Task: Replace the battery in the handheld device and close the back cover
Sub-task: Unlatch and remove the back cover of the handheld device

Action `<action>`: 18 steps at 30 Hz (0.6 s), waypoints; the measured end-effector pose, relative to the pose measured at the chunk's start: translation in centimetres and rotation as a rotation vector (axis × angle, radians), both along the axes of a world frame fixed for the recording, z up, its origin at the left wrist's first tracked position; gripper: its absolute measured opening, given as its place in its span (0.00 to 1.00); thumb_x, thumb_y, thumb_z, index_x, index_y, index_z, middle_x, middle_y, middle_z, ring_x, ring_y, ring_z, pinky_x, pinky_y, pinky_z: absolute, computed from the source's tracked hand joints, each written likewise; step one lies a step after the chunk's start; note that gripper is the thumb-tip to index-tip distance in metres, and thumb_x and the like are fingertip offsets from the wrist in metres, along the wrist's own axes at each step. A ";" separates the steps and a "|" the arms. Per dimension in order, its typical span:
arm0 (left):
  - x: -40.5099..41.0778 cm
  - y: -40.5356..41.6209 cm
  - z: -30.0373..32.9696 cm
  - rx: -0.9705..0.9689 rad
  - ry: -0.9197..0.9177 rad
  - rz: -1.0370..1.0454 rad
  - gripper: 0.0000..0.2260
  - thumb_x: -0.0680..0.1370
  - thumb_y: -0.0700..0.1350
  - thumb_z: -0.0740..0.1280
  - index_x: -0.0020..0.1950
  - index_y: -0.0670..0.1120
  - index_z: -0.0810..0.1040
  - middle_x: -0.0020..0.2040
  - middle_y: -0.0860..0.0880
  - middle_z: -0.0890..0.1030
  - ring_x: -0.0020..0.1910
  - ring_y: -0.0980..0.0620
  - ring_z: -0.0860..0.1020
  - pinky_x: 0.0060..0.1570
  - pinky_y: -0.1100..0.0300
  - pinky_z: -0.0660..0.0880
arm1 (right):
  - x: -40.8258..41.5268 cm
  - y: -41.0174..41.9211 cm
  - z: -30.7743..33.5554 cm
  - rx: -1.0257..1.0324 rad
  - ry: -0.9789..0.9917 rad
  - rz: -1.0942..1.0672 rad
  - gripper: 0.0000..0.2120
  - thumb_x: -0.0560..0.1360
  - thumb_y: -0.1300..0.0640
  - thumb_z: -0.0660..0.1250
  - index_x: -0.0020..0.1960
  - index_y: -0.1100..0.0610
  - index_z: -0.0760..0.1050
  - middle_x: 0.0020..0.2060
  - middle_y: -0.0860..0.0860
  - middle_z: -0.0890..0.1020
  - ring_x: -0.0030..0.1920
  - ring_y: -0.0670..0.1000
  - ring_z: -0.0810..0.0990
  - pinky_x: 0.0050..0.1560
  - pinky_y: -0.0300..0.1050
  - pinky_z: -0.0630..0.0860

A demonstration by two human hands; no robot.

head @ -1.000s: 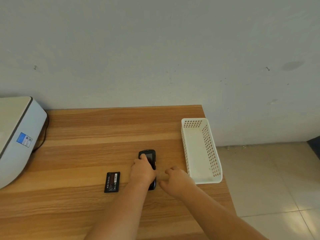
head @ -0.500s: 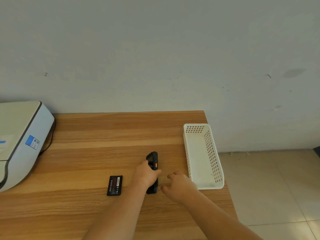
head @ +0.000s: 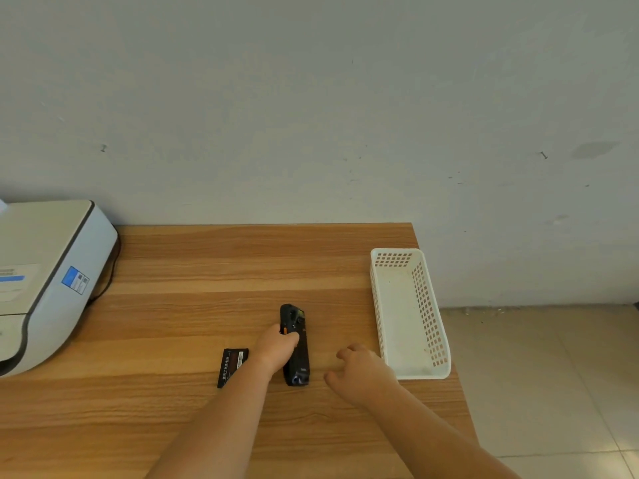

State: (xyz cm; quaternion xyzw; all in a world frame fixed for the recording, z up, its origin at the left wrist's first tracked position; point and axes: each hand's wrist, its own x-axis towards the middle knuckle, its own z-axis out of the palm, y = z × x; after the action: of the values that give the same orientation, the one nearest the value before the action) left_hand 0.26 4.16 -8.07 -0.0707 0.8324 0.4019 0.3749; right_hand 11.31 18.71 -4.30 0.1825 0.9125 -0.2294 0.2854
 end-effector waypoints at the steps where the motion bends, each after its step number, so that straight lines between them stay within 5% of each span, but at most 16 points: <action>1: -0.1 -0.3 -0.1 -0.003 0.007 0.002 0.05 0.76 0.43 0.65 0.51 0.45 0.75 0.47 0.46 0.79 0.46 0.48 0.77 0.47 0.53 0.74 | 0.0 0.0 -0.1 0.000 0.000 0.000 0.28 0.75 0.41 0.60 0.71 0.53 0.68 0.71 0.51 0.68 0.68 0.54 0.70 0.62 0.50 0.73; 8: 0.0 -0.9 -1.6 -0.132 0.216 -0.079 0.15 0.69 0.44 0.78 0.51 0.44 0.77 0.51 0.45 0.80 0.50 0.47 0.79 0.50 0.52 0.77 | -0.1 -0.1 -0.4 0.005 -0.006 0.000 0.29 0.74 0.40 0.60 0.71 0.52 0.67 0.72 0.50 0.67 0.68 0.53 0.69 0.62 0.50 0.73; 18: 0.6 0.6 -2.6 -0.276 0.249 -0.130 0.15 0.71 0.47 0.77 0.54 0.45 0.79 0.52 0.46 0.82 0.49 0.48 0.81 0.47 0.54 0.79 | 0.1 0.1 -0.9 0.012 0.004 -0.014 0.28 0.75 0.41 0.61 0.71 0.52 0.68 0.72 0.50 0.67 0.68 0.53 0.69 0.63 0.50 0.73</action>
State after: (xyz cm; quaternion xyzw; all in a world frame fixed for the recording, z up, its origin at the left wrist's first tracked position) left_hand 0.86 4.76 -10.68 -0.0173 0.9223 0.2647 0.2812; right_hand 11.46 18.78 -5.20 0.1901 0.9130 -0.2263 0.2811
